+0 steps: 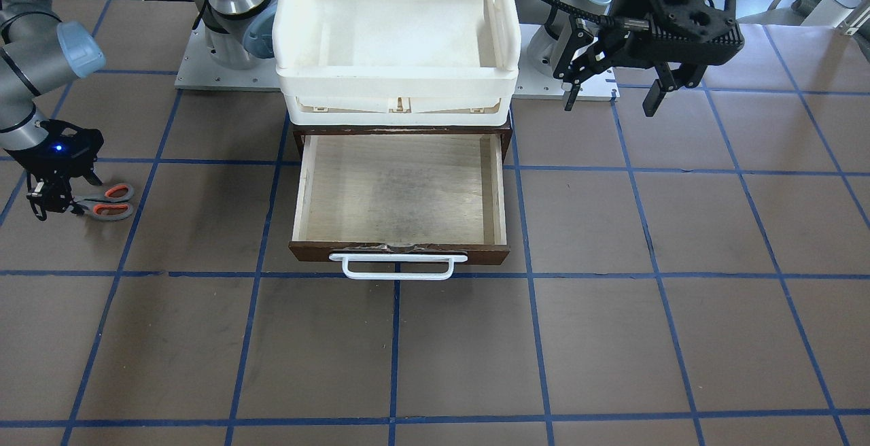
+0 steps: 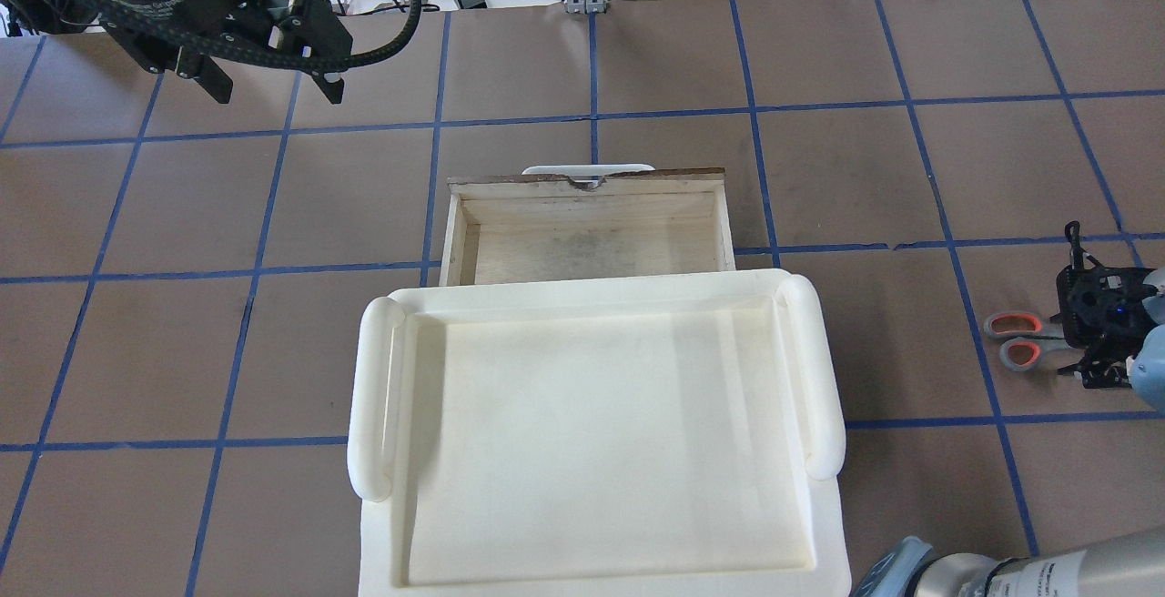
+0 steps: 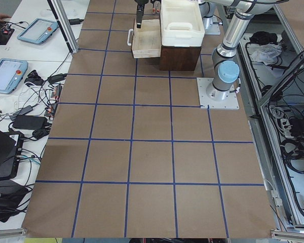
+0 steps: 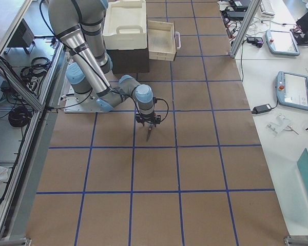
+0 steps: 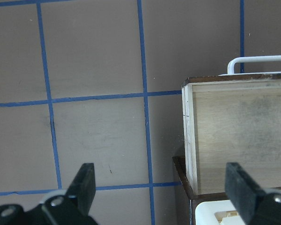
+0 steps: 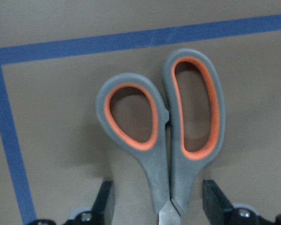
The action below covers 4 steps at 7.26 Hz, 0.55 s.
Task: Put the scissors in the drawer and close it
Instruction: 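Lower the right gripper over the scissors handles and close on them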
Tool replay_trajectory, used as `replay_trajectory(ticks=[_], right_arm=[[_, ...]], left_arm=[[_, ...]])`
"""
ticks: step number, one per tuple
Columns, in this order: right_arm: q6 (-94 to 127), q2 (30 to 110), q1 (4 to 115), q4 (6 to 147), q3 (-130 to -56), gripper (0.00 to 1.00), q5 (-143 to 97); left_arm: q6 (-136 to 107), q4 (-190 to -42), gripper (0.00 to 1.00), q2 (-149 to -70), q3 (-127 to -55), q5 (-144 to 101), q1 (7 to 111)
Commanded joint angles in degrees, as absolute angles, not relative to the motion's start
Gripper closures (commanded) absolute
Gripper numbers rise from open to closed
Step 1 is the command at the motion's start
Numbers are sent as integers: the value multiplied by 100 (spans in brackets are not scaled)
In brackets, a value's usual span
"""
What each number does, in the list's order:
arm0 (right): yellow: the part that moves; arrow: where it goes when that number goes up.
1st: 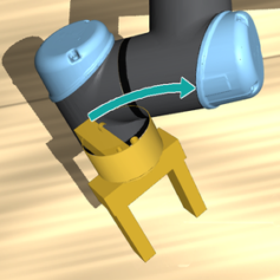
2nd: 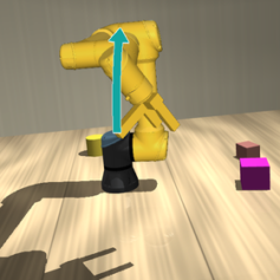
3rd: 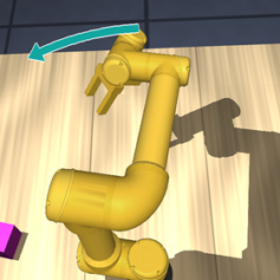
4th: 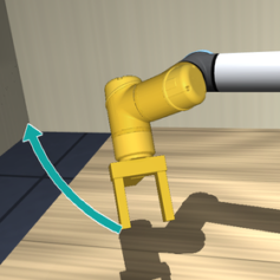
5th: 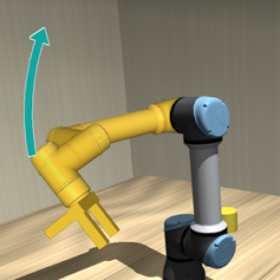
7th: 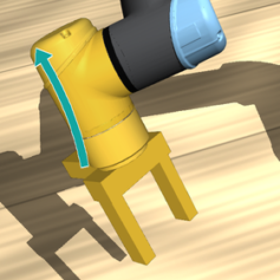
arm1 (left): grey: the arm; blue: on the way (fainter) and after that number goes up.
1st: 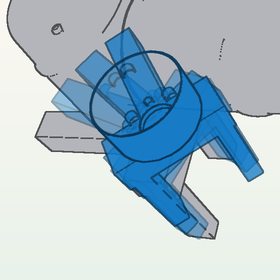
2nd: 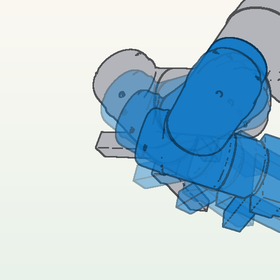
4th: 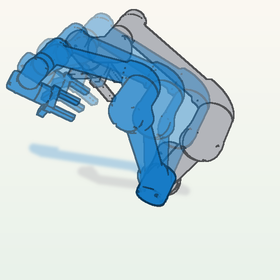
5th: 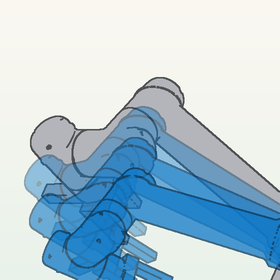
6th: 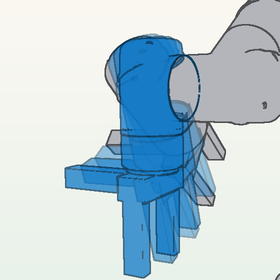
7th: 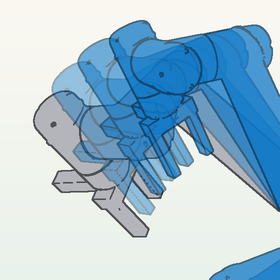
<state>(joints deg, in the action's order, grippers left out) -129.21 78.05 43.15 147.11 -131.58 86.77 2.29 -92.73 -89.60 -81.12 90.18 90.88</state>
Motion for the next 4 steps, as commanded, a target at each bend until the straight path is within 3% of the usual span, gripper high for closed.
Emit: replay_trajectory(ticks=[1,3,4], right_arm=[[-12920,7805,4315,14713,-13131,50,8684],[-12929,7805,4315,14713,-13131,55,8692],[-12920,7805,4315,14713,-13131,64,8701]], left_arm=[[229,-9272,0,-8965,-8112,9018,9088],[167,-9264,0,-8991,-8121,9018,9097],[167,-9272,0,-8956,-8138,9018,9097]])
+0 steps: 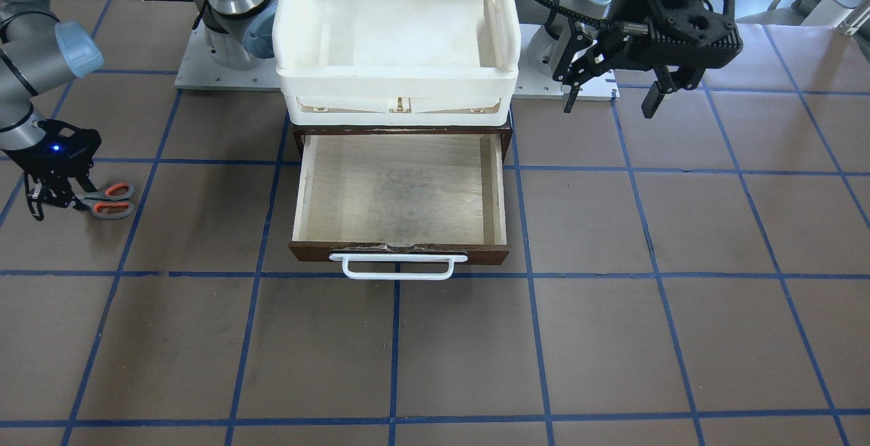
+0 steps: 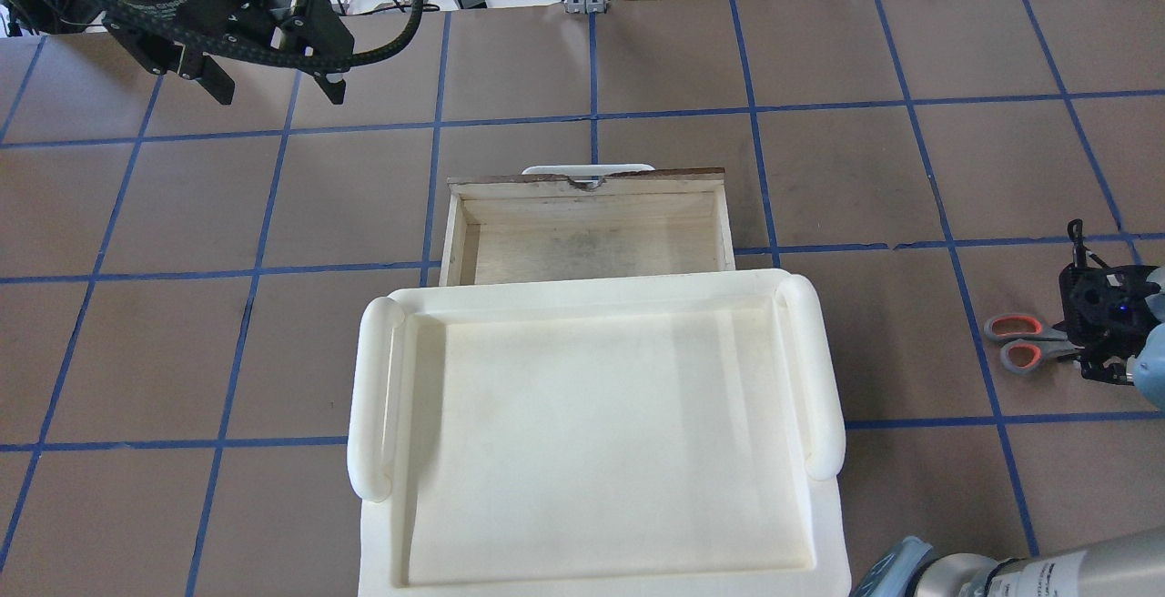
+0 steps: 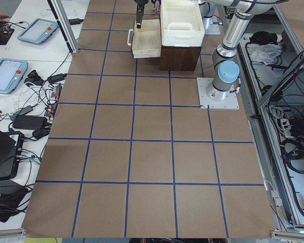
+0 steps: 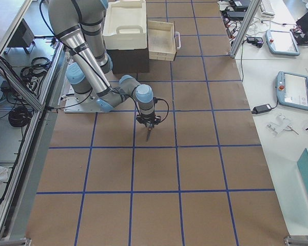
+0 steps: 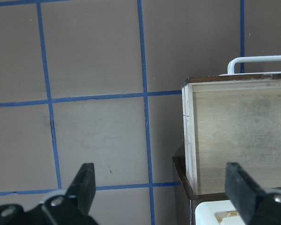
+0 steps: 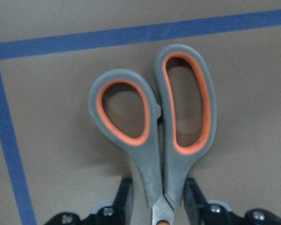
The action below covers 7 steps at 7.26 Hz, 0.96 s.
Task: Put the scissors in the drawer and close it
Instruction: 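Lift the scissors with the right gripper and carry them farther away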
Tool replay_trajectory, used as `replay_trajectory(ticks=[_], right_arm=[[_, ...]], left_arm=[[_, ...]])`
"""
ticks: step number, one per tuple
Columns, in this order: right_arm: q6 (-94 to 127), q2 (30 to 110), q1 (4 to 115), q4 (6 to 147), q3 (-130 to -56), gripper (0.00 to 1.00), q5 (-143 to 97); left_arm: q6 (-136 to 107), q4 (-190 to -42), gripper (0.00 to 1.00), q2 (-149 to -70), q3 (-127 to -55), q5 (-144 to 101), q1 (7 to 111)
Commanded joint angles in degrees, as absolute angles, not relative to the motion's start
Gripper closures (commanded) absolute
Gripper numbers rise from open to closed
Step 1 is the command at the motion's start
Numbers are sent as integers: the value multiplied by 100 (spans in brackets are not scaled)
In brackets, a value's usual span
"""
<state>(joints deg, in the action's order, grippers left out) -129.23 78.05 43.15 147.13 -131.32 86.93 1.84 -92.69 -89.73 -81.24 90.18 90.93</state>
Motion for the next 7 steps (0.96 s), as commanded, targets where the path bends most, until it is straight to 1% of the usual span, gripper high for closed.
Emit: replay_trajectory(ticks=[1,2,3,4,6,7], right_arm=[[-12920,7805,4307,14713,-13131,69,8710],[-12894,7805,4315,14704,-13131,74,8745],[-12867,7813,4315,14695,-13113,74,8763],[-12858,7840,4315,14661,-12965,78,8780],[-12867,7866,4315,13917,-12431,78,8798],[-12867,7875,4342,13835,-12193,80,8780]], left_arm=[[167,-9264,0,-8965,-8139,9026,9097],[167,-9264,0,-8956,-8139,9018,9097],[167,-9264,0,-8956,-8139,9018,9097],[167,-9264,0,-8956,-8139,9018,9097],[167,-9264,0,-8956,-8139,9018,9088],[167,-9264,0,-8947,-8139,9018,9088]])
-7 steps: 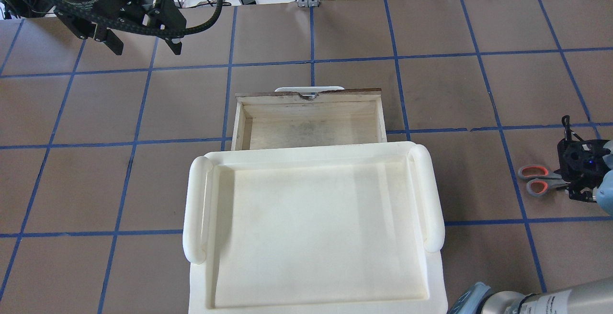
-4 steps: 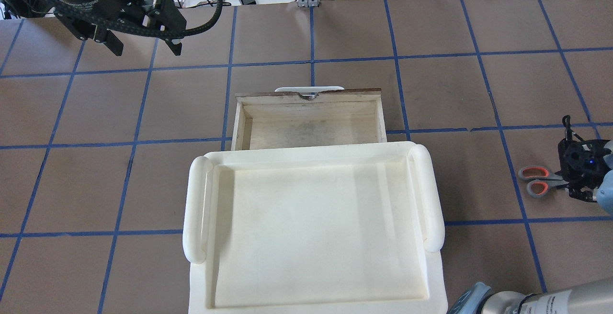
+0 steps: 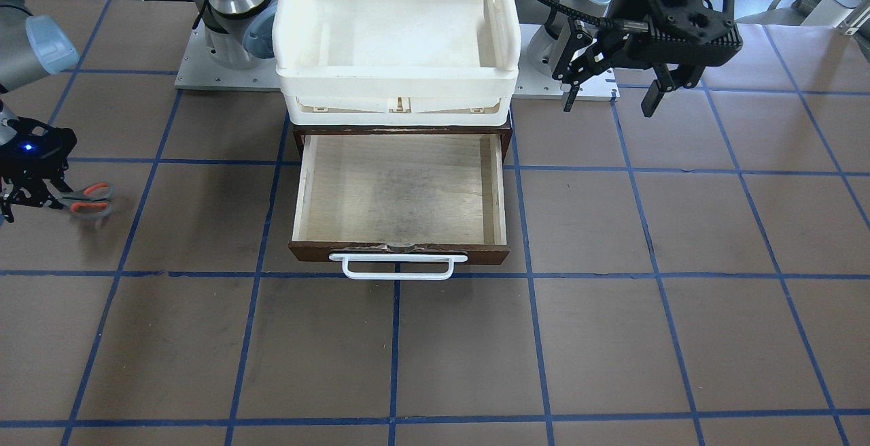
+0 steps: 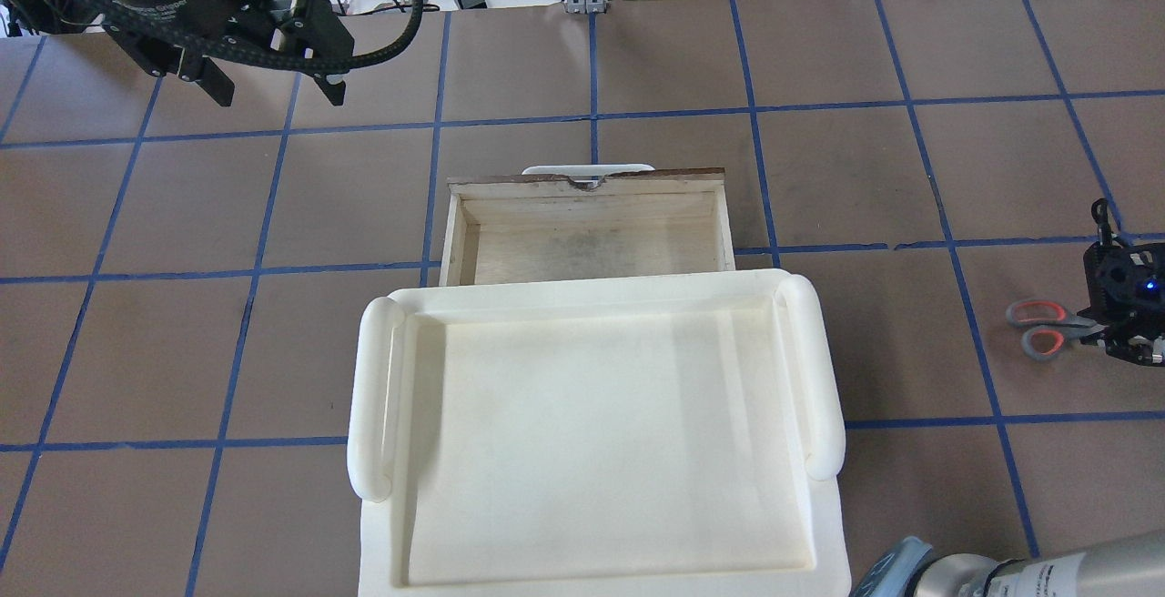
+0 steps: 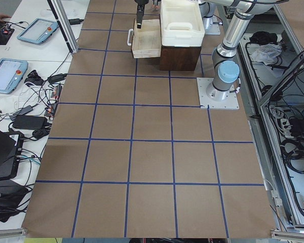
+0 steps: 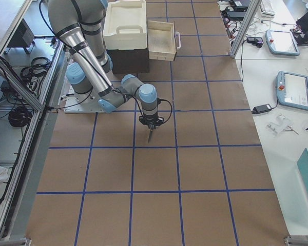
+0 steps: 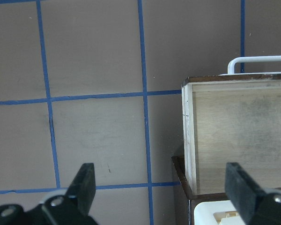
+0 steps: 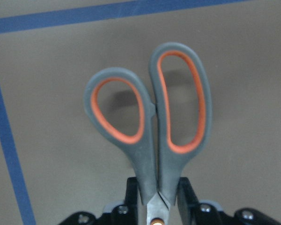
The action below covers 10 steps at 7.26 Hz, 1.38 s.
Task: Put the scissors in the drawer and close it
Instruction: 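Lift the scissors with the right gripper and carry them farther away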
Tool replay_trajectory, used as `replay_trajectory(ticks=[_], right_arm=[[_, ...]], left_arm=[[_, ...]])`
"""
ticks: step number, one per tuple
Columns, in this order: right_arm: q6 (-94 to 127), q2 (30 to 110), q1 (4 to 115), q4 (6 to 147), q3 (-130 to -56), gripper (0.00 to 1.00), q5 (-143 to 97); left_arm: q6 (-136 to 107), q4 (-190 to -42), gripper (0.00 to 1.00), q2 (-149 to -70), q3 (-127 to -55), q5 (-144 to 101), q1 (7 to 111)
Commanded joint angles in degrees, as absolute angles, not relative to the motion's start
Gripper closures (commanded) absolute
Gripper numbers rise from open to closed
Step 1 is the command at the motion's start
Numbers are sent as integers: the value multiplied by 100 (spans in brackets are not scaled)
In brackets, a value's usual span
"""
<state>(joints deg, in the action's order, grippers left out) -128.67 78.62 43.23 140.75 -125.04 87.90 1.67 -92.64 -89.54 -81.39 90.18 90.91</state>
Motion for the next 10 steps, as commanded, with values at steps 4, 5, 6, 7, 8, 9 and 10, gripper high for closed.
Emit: replay_trajectory(ticks=[4,5,6,7,8,9,10], right_arm=[[-12264,8314,5015,11985,-10771,81,8762],[-12069,8341,5306,11388,-10332,81,8780],[-11798,8367,5587,10869,-10005,81,8780],[-11612,8480,5938,10567,-9854,81,8728],[-11114,8699,6394,10530,-9844,81,8745],[-10500,8806,6920,10399,-9835,85,8797],[-10190,8798,7387,10450,-9809,85,8859]], left_arm=[[167,-9264,0,-8947,-8139,9018,9088],[167,-9264,0,-8947,-8139,9018,9088],[167,-9264,0,-8947,-8139,9018,9088],[167,-9264,0,-8947,-8139,9018,9088],[167,-9264,0,-8947,-8139,9018,9088],[167,-9264,0,-8939,-8139,9018,9088],[167,-9264,0,-8938,-8139,9026,9088]])
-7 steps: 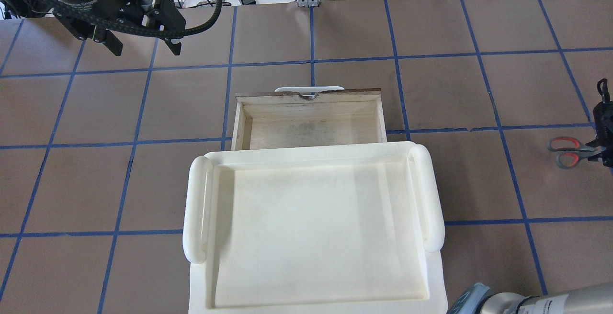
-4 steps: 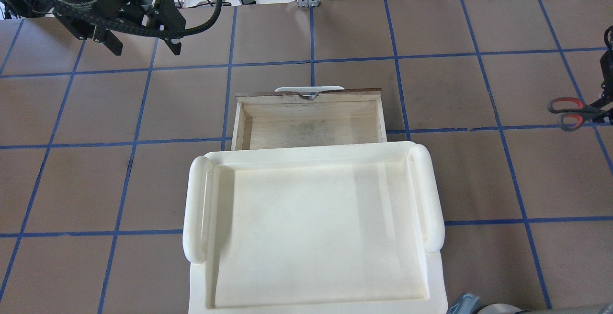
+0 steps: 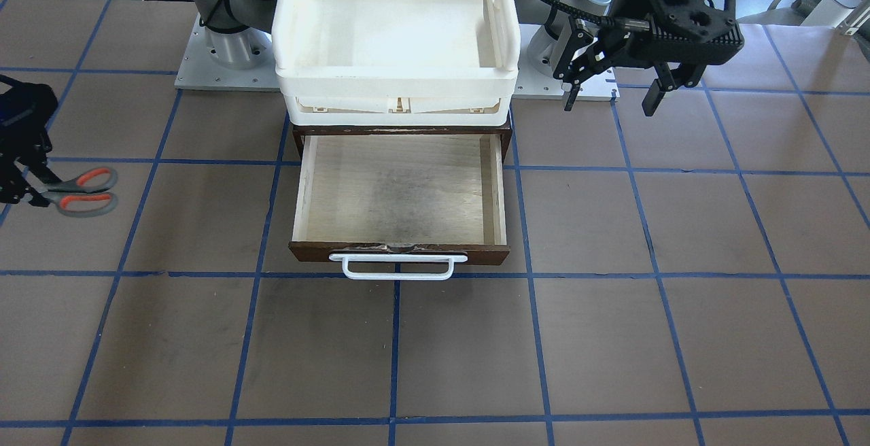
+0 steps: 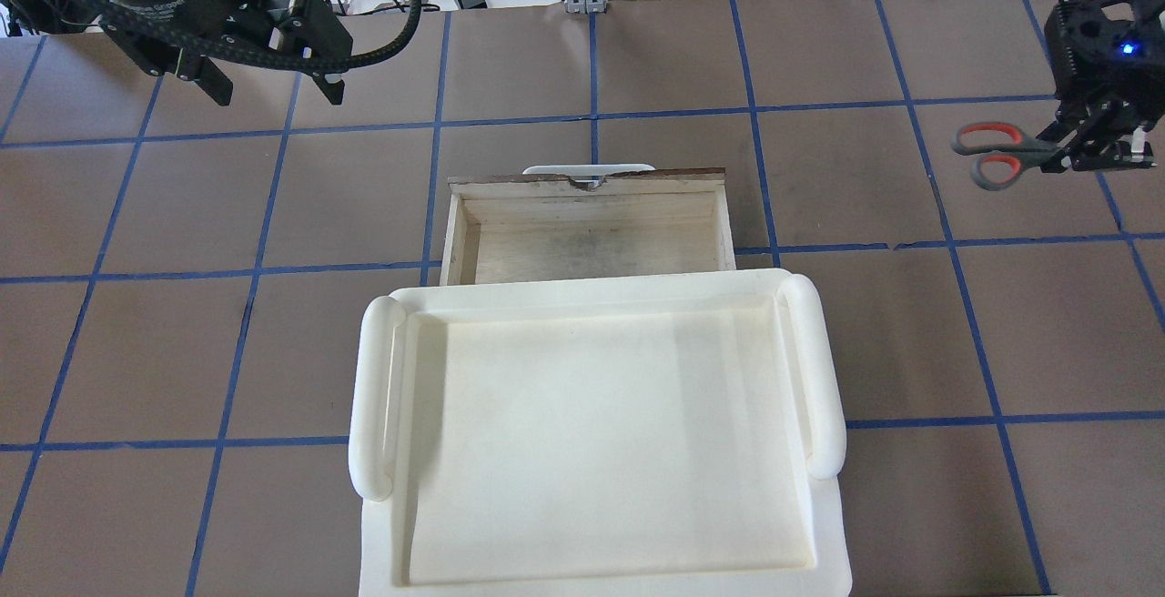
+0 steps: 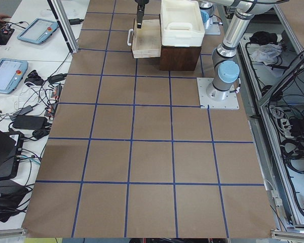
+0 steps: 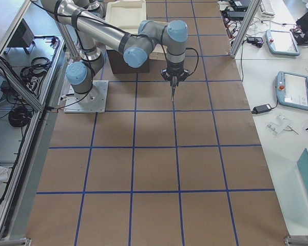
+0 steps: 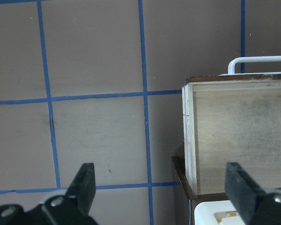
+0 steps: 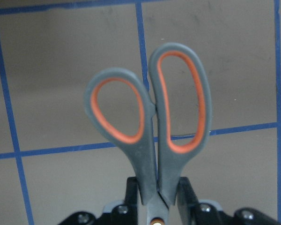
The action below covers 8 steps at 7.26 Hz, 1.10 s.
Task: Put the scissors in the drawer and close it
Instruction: 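Carry the scissors over the open drawer and lower them inside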
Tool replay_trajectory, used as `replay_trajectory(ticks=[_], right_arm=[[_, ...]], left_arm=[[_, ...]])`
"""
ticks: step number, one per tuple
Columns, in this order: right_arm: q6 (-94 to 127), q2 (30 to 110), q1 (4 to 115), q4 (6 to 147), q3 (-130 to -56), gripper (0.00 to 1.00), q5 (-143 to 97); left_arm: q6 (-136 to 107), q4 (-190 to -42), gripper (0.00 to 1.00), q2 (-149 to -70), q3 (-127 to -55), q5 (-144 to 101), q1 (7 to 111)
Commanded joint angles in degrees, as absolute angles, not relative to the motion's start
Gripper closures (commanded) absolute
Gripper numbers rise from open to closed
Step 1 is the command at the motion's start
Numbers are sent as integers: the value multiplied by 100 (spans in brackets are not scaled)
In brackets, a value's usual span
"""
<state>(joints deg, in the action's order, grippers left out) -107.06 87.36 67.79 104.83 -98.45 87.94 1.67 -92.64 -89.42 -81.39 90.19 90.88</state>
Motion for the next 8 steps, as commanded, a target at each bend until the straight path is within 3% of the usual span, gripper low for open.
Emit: replay_trajectory(ticks=[1,4,8], right_arm=[[-9856,8789,7809,10433,-9817,85,8851],[-8407,8710,9234,10537,-9765,85,8868],[-7120,7974,10519,10704,-9160,85,8895]], left_arm=[[176,-9264,0,-8938,-8139,9018,9088],[220,-9272,0,-8930,-8139,9026,9088],[229,-9281,0,-8895,-8147,9061,9079]])
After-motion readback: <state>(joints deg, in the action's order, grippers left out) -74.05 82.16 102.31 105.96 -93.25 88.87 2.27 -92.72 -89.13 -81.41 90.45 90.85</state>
